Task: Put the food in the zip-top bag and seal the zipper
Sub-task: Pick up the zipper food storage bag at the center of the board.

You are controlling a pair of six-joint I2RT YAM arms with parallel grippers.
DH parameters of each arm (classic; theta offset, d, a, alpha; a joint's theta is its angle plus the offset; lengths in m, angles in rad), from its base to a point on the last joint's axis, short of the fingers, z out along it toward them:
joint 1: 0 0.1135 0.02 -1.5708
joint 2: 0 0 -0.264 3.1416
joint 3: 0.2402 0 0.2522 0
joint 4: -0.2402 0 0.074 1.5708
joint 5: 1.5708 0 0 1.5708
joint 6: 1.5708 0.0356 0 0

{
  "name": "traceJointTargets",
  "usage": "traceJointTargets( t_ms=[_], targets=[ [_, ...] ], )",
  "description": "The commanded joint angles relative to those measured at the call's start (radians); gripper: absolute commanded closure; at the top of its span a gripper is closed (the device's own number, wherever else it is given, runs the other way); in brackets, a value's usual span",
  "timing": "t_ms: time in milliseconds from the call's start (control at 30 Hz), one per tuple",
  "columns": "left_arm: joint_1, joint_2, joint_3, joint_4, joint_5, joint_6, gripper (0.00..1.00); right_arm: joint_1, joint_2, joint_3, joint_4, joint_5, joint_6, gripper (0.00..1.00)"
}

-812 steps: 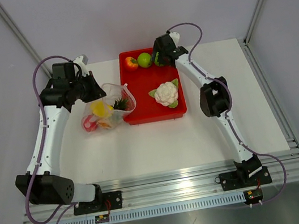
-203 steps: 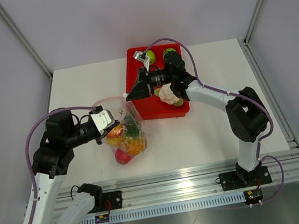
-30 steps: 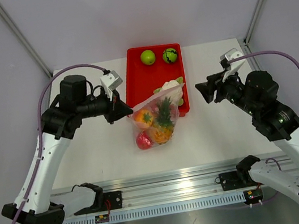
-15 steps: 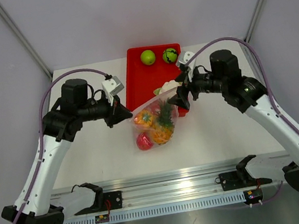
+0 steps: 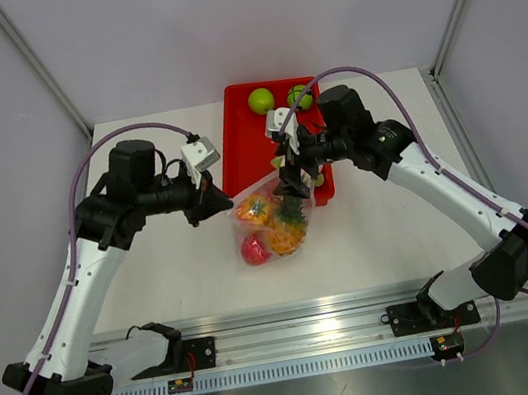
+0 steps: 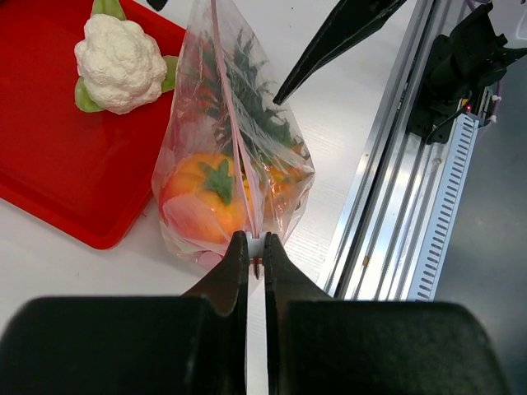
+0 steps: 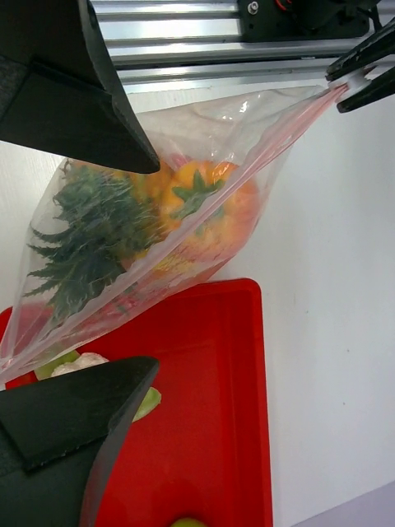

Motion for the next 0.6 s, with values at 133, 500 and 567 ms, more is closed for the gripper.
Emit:
traceJointTargets(
  t_ms=[133, 500, 567],
  targets=[
    [0.000, 0.011, 0.028, 0.019, 0.011, 0.016, 1.00, 0.014, 0.028, 0.037, -0.022, -0.048, -0.020, 0.26],
    [0.000, 0.020, 0.068, -0.027, -0.014, 0.000, 0.39, 0.017, -0.134, -0.093, 0.122, 0.161, 0.114, 1.00],
    [0.000, 0.018, 0.112, -0.076, -0.020, 0.002, 0.26, 0.017, -0.200, -0.151, 0.147, 0.232, 0.129, 1.00]
  ],
)
